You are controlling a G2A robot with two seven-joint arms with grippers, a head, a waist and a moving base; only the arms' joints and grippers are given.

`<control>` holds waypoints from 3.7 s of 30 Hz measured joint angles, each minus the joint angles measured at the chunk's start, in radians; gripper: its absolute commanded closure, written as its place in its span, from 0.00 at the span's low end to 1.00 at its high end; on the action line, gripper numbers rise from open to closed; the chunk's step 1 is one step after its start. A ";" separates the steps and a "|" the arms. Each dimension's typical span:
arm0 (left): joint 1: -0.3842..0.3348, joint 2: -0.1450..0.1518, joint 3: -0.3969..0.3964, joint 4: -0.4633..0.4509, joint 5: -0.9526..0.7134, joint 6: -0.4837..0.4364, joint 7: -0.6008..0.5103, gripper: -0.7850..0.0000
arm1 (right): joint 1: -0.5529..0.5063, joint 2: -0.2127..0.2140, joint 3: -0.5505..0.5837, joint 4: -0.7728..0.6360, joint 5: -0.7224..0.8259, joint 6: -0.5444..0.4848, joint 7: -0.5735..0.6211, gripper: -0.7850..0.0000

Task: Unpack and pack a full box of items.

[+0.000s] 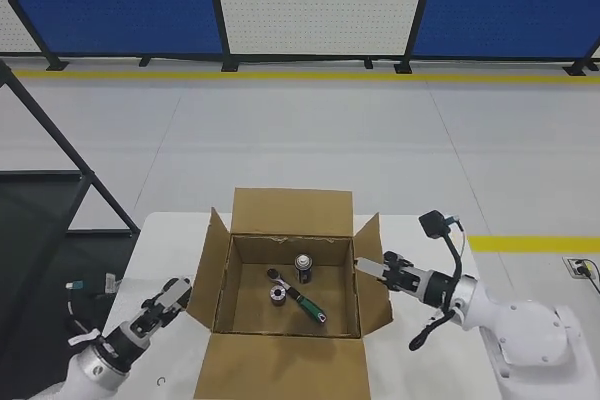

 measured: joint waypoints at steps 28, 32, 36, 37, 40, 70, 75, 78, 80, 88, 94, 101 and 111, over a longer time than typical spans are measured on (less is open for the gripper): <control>-0.096 0.005 0.224 0.081 0.097 0.142 -0.053 0.00 | 0.181 -0.031 -0.318 0.358 0.077 -0.094 -0.125 0.00; -0.102 0.006 0.235 0.094 0.105 0.162 -0.051 0.00 | 0.192 -0.032 -0.327 0.379 0.081 -0.096 -0.119 0.00; -0.108 0.008 0.245 0.102 0.113 0.177 -0.053 0.00 | 0.196 -0.029 -0.333 0.381 0.068 -0.108 -0.099 0.00; -0.109 0.008 0.246 0.103 0.112 0.178 -0.053 0.00 | 0.195 -0.028 -0.334 0.379 0.065 -0.112 -0.094 0.00; -0.111 0.009 0.249 0.108 0.111 0.180 -0.049 0.00 | 0.192 -0.025 -0.335 0.371 0.056 -0.120 -0.082 0.00; -0.043 0.024 0.138 0.025 -0.013 0.050 -0.036 0.00 | 0.200 -0.013 -0.335 0.319 0.078 -0.138 -0.101 0.00; 0.015 0.038 0.046 0.016 -0.081 -0.048 -0.170 0.00 | 0.201 -0.009 -0.310 0.319 0.120 -0.173 -0.107 0.00; 0.063 0.049 -0.022 0.022 -0.167 -0.105 -0.311 0.00 | 0.189 -0.002 -0.280 0.306 0.143 -0.207 -0.094 0.00; 0.093 0.056 -0.068 0.034 -0.236 -0.124 -0.407 0.00 | 0.176 0.004 -0.259 0.294 0.159 -0.235 -0.081 0.00; 0.202 0.085 -0.237 0.073 -0.377 -0.136 -0.756 0.00 | 0.118 0.027 -0.179 0.252 0.200 -0.305 -0.031 0.00; 0.219 0.090 -0.267 0.072 -0.379 -0.146 -0.794 0.00 | 0.110 0.033 -0.169 0.244 0.189 -0.290 -0.019 0.00; 0.219 0.089 -0.266 0.072 -0.376 -0.143 -0.790 0.00 | 0.110 0.033 -0.169 0.245 0.189 -0.290 -0.019 0.00; 0.215 0.098 -0.177 0.126 -0.291 -0.089 -0.740 0.00 | 0.060 0.042 -0.160 0.209 0.190 -0.309 -0.055 0.00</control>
